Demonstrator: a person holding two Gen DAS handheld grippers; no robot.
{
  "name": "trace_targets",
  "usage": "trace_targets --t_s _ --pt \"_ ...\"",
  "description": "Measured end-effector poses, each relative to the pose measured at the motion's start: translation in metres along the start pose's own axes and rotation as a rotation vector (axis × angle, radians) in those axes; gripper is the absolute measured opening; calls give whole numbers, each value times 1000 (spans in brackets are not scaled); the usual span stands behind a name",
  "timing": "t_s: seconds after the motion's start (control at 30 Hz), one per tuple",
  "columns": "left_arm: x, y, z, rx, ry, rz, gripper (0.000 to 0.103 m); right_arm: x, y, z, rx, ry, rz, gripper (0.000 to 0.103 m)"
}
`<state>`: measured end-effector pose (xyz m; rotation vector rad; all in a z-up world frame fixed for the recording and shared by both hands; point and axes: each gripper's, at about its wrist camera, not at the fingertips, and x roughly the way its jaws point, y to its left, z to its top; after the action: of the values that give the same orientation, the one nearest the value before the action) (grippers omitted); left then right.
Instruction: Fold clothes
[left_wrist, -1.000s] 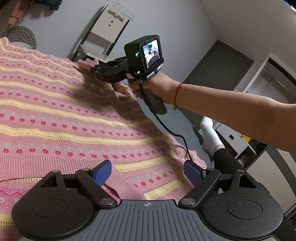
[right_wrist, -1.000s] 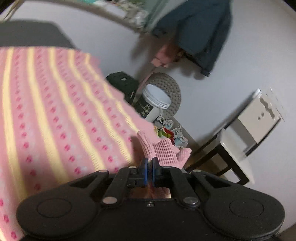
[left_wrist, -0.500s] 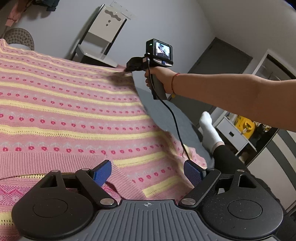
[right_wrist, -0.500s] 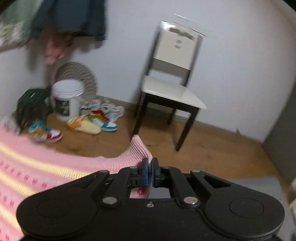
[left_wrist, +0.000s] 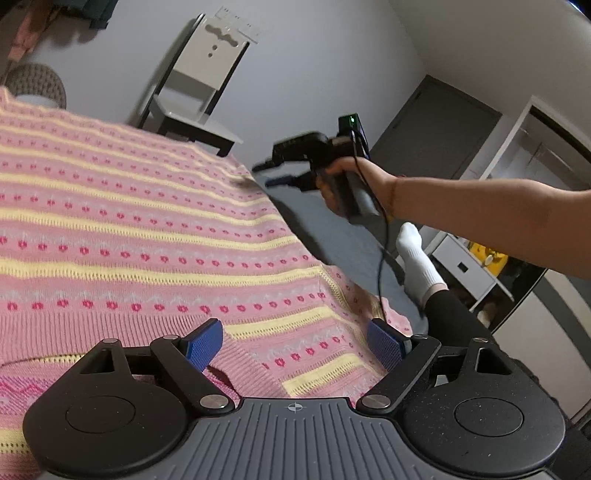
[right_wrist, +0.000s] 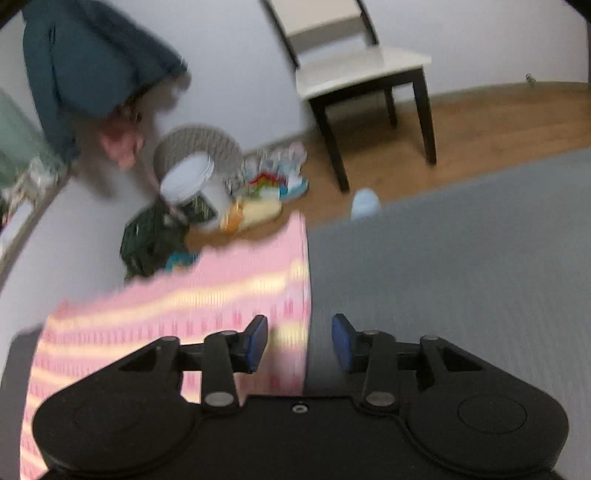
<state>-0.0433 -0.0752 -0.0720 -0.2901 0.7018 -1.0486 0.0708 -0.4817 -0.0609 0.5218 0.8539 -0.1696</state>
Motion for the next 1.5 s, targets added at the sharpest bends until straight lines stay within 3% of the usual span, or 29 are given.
trace_targets --t_s 0.03,0.1,0.13,0.2,0.27,0.33,0.37,0.43,0.5,0.53,0.57,0.67,0.77,0.87,1.07,1.2,1.23,1.27,1.4,1.5 --pt "0 -1 0 3 -2 1 86 1 2 -4 -10 16 10 32" --pt "-1 -1 1 4 -3 0 86 3 10 -12 -35 19 8 12" --pt "-1 -2 1 5 -2 1 86 4 17 -12 -53 4 -18 7" --pt "-2 -2 1 7 0 3 86 4 35 -12 -122 -58 -99 7" --pt "-2 -2 1 8 -1 6 86 2 80 -21 -395 -188 -276 7" --pt "-1 -1 0 11 2 6 86 22 127 -46 -764 -122 -366 7" --pt "-1 0 0 13 6 7 86 33 140 -55 -873 -59 -389 7" --pt "1 0 -1 14 17 6 86 43 149 -63 -935 -24 -456 9" --pt "2 0 -2 17 22 9 86 33 140 -50 -812 -20 -420 16" --pt "2 -1 -2 18 23 9 86 21 128 -41 -714 -32 -380 33" --pt "2 -1 -2 20 23 9 86 8 115 -31 -607 -47 -335 38" --pt "1 -4 -2 28 22 3 86 -34 66 -18 -356 -77 -195 39" --pt "0 -7 -1 35 20 -5 86 -70 16 -30 -110 -56 -62 37" --pt "0 -11 -2 46 21 -8 86 -85 -8 -64 -37 13 10 29" --pt "2 -17 -3 65 28 1 86 -81 12 -108 -164 103 75 29" --pt "0 -21 -4 85 28 6 86 -71 53 -125 -344 74 -14 27" --pt "0 -22 -4 88 30 8 86 -72 64 -130 -416 62 -42 12" --pt "0 -22 -4 92 32 9 86 -73 77 -136 -504 49 -70 8" --pt "0 -24 -6 102 40 6 86 -62 126 -189 -1003 -13 -293 9" --pt "1 -26 -6 106 43 0 86 -56 131 -206 -1123 -53 -384 9"
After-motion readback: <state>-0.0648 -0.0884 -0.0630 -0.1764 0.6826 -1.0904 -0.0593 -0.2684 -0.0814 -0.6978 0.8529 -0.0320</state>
